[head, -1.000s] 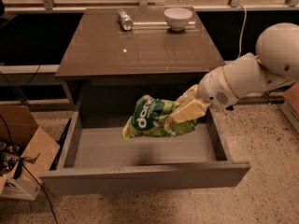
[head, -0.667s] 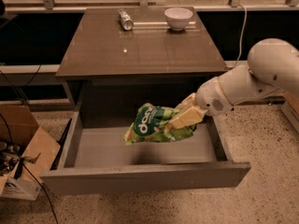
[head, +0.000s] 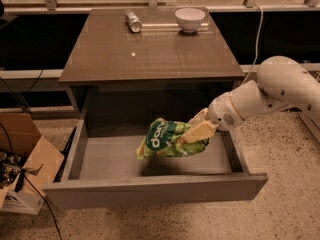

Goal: Place green rice chip bag into top drawer

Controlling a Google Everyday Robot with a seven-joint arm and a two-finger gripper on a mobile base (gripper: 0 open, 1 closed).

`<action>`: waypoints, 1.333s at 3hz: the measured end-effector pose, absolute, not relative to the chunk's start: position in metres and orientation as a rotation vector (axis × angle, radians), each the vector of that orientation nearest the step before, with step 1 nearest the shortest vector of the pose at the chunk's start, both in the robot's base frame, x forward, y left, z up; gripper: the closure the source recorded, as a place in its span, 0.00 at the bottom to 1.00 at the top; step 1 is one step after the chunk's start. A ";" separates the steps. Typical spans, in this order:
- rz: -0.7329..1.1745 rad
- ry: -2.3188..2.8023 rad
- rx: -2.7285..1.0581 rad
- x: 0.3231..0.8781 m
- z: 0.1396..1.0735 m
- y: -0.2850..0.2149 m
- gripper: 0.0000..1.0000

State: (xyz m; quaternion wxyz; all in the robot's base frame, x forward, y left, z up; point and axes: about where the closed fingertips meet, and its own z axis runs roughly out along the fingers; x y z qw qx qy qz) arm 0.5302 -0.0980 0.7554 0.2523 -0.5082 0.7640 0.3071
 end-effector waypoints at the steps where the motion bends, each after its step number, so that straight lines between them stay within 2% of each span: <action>1: 0.838 2.077 -1.386 0.530 0.755 -0.096 0.37; 2: 0.842 2.076 -1.389 0.529 0.754 -0.095 0.14; 3: 0.845 2.076 -1.392 0.529 0.753 -0.093 0.00; 4: 0.845 2.076 -1.392 0.529 0.753 -0.093 0.00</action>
Offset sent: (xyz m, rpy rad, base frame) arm -0.0003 0.0014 -0.0006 0.0003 0.0013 0.0030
